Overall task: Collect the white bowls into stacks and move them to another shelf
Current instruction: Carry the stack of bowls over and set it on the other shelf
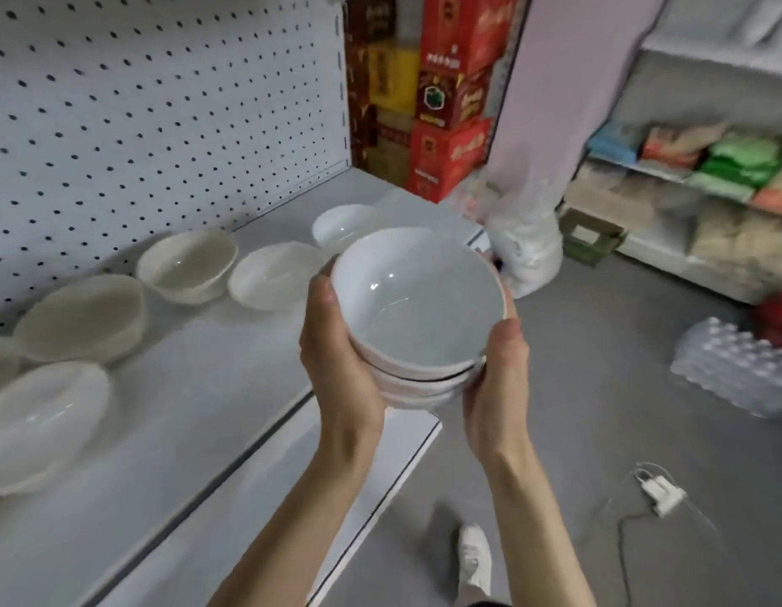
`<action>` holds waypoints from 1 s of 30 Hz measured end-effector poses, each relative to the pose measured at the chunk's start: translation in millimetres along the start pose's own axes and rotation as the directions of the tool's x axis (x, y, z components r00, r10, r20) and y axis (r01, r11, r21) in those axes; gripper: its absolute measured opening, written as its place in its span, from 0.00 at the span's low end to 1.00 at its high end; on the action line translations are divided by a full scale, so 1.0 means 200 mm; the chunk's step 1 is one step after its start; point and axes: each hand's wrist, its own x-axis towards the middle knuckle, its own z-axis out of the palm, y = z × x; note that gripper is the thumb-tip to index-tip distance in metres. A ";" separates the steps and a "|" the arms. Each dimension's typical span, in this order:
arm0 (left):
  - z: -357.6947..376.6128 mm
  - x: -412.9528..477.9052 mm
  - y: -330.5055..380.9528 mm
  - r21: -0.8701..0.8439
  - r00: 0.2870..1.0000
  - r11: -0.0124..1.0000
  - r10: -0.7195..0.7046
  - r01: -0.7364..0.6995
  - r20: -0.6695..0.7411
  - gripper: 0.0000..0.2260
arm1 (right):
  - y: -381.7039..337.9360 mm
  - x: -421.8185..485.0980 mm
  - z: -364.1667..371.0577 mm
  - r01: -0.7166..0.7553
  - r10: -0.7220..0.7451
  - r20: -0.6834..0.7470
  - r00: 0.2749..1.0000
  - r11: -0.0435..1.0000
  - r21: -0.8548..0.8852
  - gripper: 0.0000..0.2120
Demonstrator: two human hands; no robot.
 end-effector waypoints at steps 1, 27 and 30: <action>0.11 0.02 -0.03 -0.002 0.998 1.000 -0.030 0.030 0.062 0.23 | -0.03 0.05 -0.11 0.053 -0.055 -0.033 0.998 0.996 -0.070 0.42; 2.99 0.49 -1.48 0.012 0.508 1.000 -0.018 0.015 0.861 0.41 | -0.24 1.87 -2.62 0.022 -0.215 -0.320 0.923 0.857 -0.514 0.41; 3.35 0.75 -1.68 0.022 0.511 0.999 -0.042 0.046 0.859 0.44 | -0.18 2.29 -2.81 0.017 -0.248 -0.375 0.893 0.852 -0.523 0.38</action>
